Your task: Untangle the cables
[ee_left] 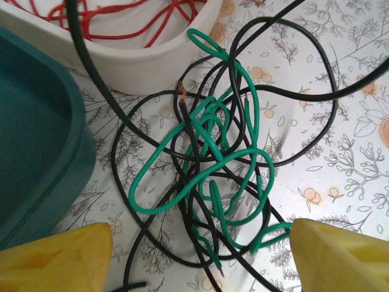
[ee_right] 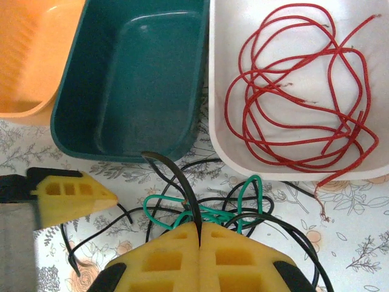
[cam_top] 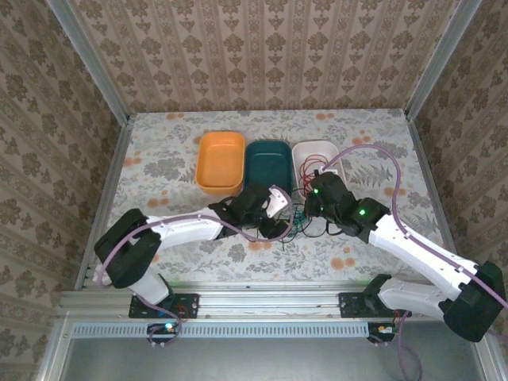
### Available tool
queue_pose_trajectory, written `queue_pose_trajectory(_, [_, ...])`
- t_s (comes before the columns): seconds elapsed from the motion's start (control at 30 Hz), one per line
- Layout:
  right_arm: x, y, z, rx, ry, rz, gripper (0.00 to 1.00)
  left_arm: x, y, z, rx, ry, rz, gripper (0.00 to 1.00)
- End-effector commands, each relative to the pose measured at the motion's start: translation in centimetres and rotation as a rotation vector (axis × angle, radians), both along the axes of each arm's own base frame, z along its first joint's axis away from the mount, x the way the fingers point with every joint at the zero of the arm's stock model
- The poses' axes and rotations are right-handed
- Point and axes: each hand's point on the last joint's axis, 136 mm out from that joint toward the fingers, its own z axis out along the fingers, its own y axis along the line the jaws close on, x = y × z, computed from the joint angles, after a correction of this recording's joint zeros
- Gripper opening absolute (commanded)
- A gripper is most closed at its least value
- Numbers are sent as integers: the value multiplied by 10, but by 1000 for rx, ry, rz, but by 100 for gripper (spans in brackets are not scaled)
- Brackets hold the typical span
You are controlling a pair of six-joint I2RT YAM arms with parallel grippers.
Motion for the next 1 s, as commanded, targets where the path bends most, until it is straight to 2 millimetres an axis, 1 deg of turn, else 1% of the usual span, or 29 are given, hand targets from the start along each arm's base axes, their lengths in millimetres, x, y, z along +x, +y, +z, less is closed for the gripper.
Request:
queue_pose_trajectory(0.0, [2, -4, 12, 64, -9, -33, 1, 2, -20, 2, -35, -2, -58, 75])
queue_pose_trajectory(0.2, [1, -18, 12, 82, -1, -75, 1, 1, -40, -9, -61, 59, -101, 73])
queue_pose_trajectory(0.27, [1, -22, 13, 82, -4, -84, 1, 1, -42, -17, -46, 76, -102, 68])
queue_pose_trajectory(0.37, [1, -26, 16, 90, -12, -101, 1, 2, -40, -32, -4, 90, -91, 56])
queue_pose_trajectory(0.47, [1, -33, 23, 91, -31, -127, 1, 3, -31, -44, 49, 92, -74, 32])
queue_pose_trajectory(0.53, [-1, -44, 28, 80, -44, -162, 1, -1, -23, -50, 77, 95, -74, 16])
queue_pose_trajectory(0.57, [-1, -49, 31, 76, -55, -181, 1, -3, -19, -52, 89, 98, -73, 11])
queue_pose_trajectory(0.6, [-2, -54, 36, 76, -69, -201, 1, -5, -14, -57, 108, 102, -72, 3])
queue_pose_trajectory(0.63, [-2, -60, 41, 73, -83, -220, 1, -7, -9, -61, 125, 104, -65, 0])
queue_pose_trajectory(0.77, [-5, -80, 61, 61, -143, -288, 1, -7, 14, -74, 175, 109, -6, 0])
queue_pose_trajectory(0.97, [-10, -111, 95, -1, -248, -388, 1, -1, 52, -79, 186, 119, 148, 0])
